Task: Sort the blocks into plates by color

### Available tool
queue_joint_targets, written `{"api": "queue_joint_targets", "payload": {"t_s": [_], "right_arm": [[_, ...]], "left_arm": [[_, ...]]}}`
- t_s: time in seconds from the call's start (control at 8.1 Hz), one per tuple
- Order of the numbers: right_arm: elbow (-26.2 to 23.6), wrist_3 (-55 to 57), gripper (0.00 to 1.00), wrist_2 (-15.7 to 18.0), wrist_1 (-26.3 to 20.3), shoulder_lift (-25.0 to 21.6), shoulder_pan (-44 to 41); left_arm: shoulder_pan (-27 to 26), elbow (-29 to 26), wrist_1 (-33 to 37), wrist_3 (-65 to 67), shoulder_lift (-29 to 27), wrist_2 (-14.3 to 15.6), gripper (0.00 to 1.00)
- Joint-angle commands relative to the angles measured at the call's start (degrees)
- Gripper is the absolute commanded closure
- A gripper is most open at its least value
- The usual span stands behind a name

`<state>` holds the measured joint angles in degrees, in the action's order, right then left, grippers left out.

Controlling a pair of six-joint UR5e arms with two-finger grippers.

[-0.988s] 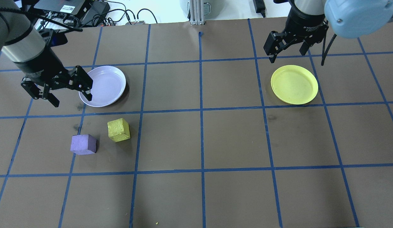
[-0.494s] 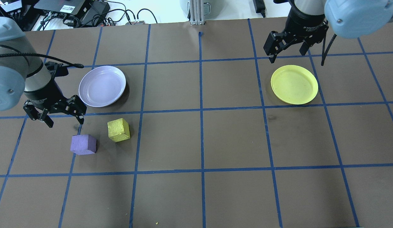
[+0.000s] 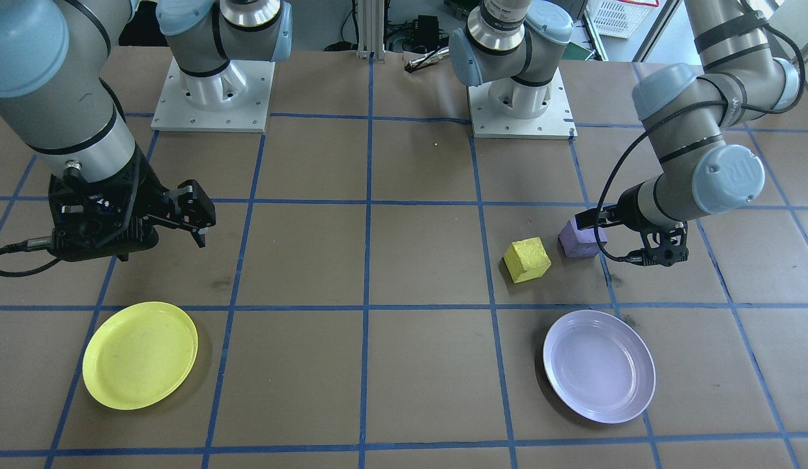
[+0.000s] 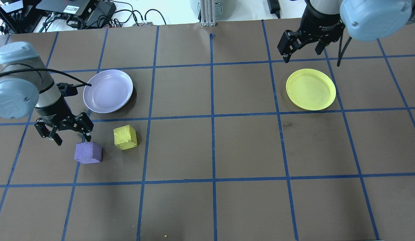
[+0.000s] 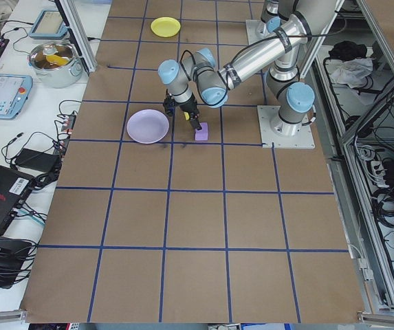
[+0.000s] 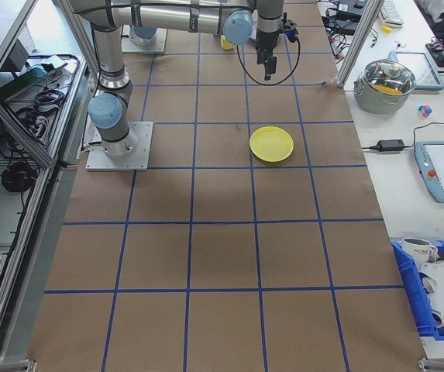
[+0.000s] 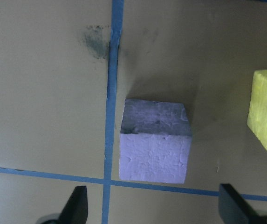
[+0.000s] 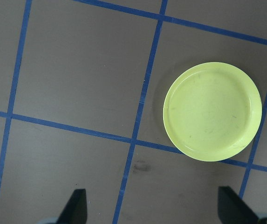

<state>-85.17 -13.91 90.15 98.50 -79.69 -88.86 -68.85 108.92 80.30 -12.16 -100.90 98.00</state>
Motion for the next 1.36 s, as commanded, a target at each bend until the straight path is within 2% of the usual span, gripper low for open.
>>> {"api": "queue_joint_targets", "payload": {"t_s": [0.0, 0.25, 0.62, 1.23], "right_arm": [[0.0, 0.02, 0.0, 0.11, 0.64, 0.24, 0.0], [0.0, 0.02, 0.0, 0.03, 0.64, 0.15, 0.0], [0.0, 0.02, 0.0, -0.06, 0.55, 0.15, 0.0], [0.0, 0.02, 0.0, 0.02, 0.55, 0.15, 0.0]], "left_arm": [[1.53, 0.24, -0.58, -1.2, -1.92, -0.7, 0.0], [1.53, 0.51, -1.97, -1.2, -3.95, -1.49, 0.0], [1.53, 4.1, -9.71, -0.5, -4.92, -1.58, 0.0], [2.41, 5.25, -8.93, -0.59, -4.92, -1.49, 0.0]]}}
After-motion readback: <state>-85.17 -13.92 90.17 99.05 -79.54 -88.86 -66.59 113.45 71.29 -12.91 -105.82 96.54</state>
